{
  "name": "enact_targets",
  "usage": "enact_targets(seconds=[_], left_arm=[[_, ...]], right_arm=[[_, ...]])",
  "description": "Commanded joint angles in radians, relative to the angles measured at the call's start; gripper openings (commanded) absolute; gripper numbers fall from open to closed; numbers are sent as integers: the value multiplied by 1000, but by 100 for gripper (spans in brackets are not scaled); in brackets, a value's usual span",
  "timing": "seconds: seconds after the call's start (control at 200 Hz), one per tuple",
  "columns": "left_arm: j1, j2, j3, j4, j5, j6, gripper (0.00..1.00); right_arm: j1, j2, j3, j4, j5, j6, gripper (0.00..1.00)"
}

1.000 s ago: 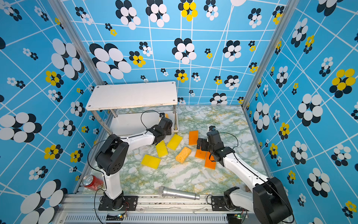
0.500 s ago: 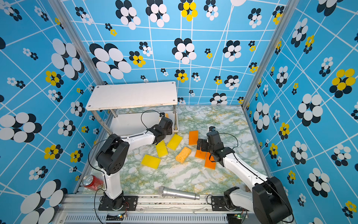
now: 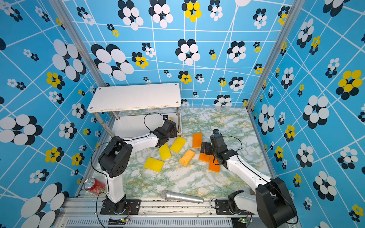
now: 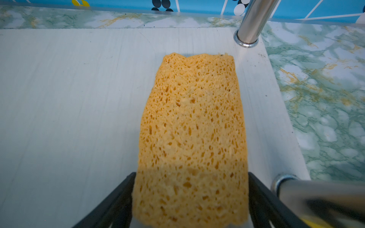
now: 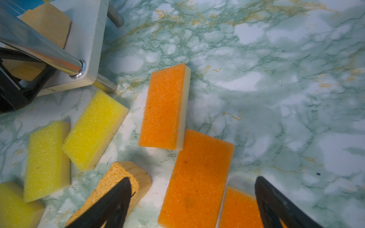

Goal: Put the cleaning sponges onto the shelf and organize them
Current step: 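Lower the tan sponge onto the lower shelf and open the left gripper, then withdraw the left gripper and move it over another tan sponge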

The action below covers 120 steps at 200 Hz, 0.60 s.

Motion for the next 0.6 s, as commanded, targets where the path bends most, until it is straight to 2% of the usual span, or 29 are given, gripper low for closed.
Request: enact_targets(seconds=[0.0, 0.34, 0.365, 0.385, 0.595], left_arm=[[3, -9, -6, -17, -4, 1, 86], [-10, -89, -74, -14, -11, 17, 94], [-12, -89, -80, -14, -15, 17, 95], [-14, -89, -86, -13, -18, 17, 100], [-31, -172, -121, -2, -11, 62, 99]], right_arm=[[8, 2, -5, 11, 2, -6, 99], [10, 7, 13, 0, -17, -9, 99], [9, 8, 13, 0, -16, -9, 99], [10, 9, 13, 0, -16, -9, 99], [10, 11, 13, 3, -20, -9, 99]])
